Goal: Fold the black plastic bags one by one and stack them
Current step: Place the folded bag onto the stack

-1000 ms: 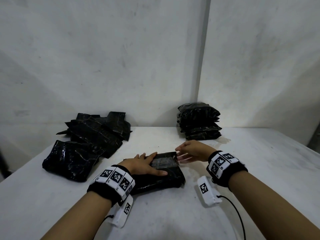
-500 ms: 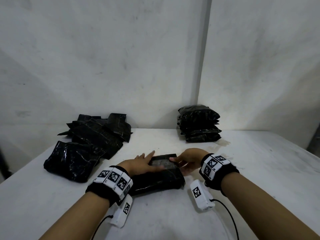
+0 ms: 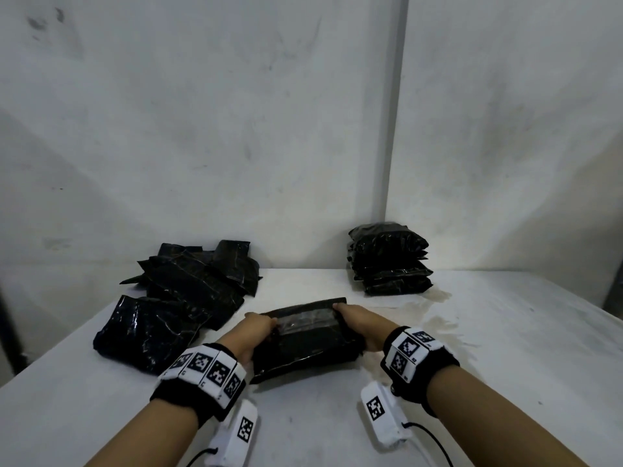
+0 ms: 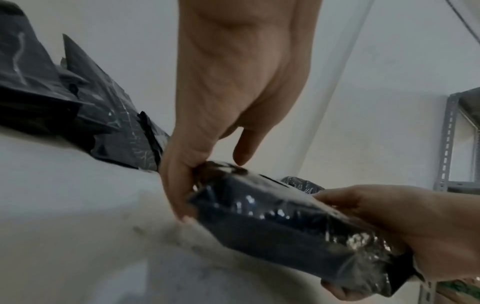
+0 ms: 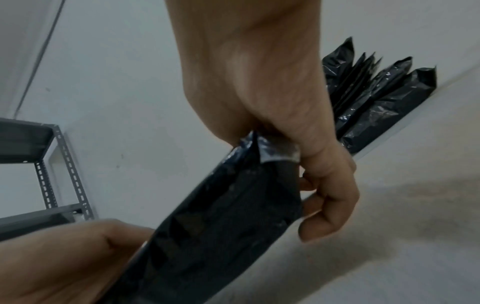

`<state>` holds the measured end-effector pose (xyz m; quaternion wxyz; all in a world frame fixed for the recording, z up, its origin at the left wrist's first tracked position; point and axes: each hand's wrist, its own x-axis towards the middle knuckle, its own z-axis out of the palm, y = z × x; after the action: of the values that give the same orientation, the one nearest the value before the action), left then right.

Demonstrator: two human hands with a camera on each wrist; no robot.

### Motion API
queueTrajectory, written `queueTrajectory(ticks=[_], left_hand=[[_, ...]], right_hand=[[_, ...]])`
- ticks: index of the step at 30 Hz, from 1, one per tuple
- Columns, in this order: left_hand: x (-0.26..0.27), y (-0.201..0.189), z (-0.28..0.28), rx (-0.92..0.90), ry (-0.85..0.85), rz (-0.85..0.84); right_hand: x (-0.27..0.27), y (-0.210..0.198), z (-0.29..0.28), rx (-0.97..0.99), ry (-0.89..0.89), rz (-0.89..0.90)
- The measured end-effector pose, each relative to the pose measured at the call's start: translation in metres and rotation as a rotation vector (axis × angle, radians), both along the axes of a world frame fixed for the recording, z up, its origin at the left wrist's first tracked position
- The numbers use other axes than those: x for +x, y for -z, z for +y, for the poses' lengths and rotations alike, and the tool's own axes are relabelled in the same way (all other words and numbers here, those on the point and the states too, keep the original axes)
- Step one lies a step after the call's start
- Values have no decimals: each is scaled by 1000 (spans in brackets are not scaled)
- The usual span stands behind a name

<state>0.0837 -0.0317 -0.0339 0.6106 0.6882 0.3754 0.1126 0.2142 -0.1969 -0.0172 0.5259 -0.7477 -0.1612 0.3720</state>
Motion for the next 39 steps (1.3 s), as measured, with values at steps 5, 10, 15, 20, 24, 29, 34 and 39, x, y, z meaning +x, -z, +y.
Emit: queueTrajectory(ticks=[5,10,15,20,24,29,34,39], left_hand=[[11,-18,15,4,-45,-107],[20,-29,24,-76,-11,-136],[33,-41,35,-258,94,-127],[62,-38,57,-192,-58,-147],[73,-25,70,-69,-12,-72],[87,-15,70,-67,98,-26],[97,-3,72,4,95,-43],[101,1,75,93,132,-62]], right_hand=[[12,-2,10,80,-47,106],[31,1,28,120,3,89],[50,-3,47,132,73,84],[99,-1,85,30,210,-167],[116,-21,96,-177,177,-432],[131,-13,117,-415,30,-670],[112,2,127,-472,165,-942],[86,3,114,-499,-166,-1143]])
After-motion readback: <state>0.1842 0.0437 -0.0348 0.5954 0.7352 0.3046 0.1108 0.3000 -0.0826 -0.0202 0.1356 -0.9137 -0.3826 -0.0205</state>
